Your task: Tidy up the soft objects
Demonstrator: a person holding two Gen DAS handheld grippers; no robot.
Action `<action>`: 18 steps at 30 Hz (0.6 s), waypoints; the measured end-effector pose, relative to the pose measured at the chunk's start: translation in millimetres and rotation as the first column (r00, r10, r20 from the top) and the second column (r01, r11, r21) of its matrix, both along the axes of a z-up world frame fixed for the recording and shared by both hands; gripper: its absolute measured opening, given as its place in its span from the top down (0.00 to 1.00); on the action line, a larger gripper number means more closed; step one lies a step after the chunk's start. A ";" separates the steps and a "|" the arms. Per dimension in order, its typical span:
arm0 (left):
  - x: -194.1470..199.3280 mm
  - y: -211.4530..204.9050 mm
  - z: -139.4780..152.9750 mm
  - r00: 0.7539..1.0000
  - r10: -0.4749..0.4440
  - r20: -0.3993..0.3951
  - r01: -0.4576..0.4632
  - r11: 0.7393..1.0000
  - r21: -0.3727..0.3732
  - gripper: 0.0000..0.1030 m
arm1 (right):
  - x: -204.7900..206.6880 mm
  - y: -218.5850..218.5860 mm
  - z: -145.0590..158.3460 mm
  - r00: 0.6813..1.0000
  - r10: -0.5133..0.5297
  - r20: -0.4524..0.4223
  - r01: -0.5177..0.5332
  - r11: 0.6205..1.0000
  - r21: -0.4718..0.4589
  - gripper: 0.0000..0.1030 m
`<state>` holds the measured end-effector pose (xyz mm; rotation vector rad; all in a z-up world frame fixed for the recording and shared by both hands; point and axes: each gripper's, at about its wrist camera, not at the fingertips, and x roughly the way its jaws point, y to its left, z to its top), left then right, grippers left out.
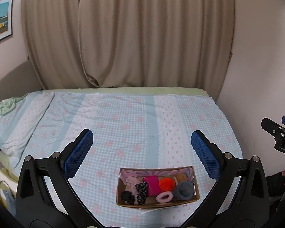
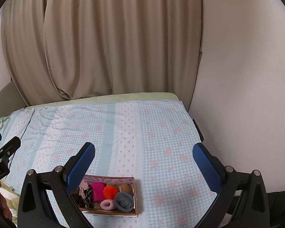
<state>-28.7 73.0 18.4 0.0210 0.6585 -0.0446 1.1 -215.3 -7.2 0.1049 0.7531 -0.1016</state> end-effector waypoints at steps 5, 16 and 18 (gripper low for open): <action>-2.0 -0.4 1.2 1.000 0.002 0.001 -0.002 1.000 0.001 0.00 | 1.4 0.5 -0.9 1.000 0.003 -0.003 -0.003 1.000 0.003 0.01; -2.4 1.0 2.2 1.000 0.002 -0.002 -0.002 1.000 0.000 0.00 | 2.9 1.4 1.3 1.000 0.010 0.004 -0.010 1.000 0.008 0.01; -2.4 1.5 2.5 1.000 0.002 0.000 -0.002 1.000 -0.001 0.00 | 3.0 1.5 1.3 1.000 0.010 0.004 -0.010 1.000 0.006 0.01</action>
